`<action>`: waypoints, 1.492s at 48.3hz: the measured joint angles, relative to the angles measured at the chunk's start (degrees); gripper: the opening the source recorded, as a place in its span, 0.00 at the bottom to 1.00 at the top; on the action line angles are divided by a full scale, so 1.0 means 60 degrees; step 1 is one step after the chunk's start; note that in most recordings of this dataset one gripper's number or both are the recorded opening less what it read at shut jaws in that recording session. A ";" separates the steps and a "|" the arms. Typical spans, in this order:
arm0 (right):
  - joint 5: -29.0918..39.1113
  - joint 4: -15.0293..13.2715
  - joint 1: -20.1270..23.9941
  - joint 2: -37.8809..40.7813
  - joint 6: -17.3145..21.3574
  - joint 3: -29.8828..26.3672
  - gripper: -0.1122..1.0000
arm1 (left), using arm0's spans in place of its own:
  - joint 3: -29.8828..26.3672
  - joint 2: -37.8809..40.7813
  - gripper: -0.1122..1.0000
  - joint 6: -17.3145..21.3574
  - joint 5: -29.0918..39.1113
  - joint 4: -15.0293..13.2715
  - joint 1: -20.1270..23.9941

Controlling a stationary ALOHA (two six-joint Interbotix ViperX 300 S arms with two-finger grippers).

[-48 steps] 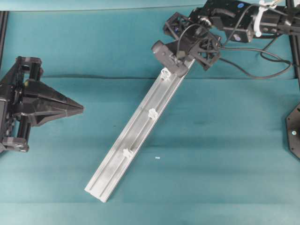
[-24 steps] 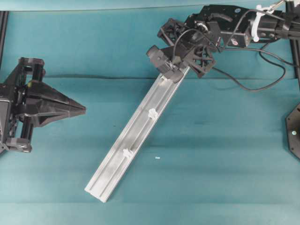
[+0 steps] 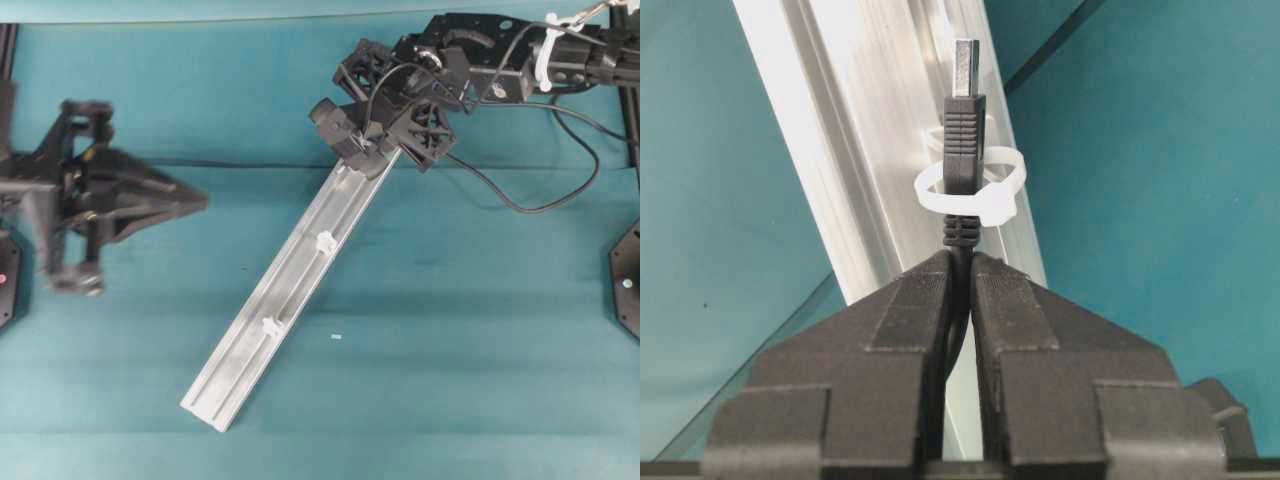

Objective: Pass the USB cable through three rings with both arms.

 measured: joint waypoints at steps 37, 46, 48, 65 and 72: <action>0.0000 0.0879 -0.0015 0.0000 0.0000 0.0000 0.16 | -0.1494 0.5098 0.88 -0.1831 -0.0103 0.0015 0.1611; -0.0015 0.0996 -0.0044 0.0015 -0.0015 0.0000 0.16 | -0.2007 0.6064 0.88 -0.1992 -0.0132 0.0015 0.1890; 0.0000 0.0996 -0.0044 0.0015 -0.0015 0.0000 0.16 | -0.2109 0.6270 0.88 -0.1992 -0.0146 0.0000 0.1904; 0.0073 0.1582 -0.0205 0.0015 0.0000 0.0029 0.16 | -0.2314 0.7412 0.88 -0.1230 -0.0864 0.0029 0.1890; 0.0088 0.1685 -0.0264 0.0044 -0.0015 0.0044 0.16 | -0.2329 0.7690 0.88 -0.0732 -0.1201 0.0029 0.1890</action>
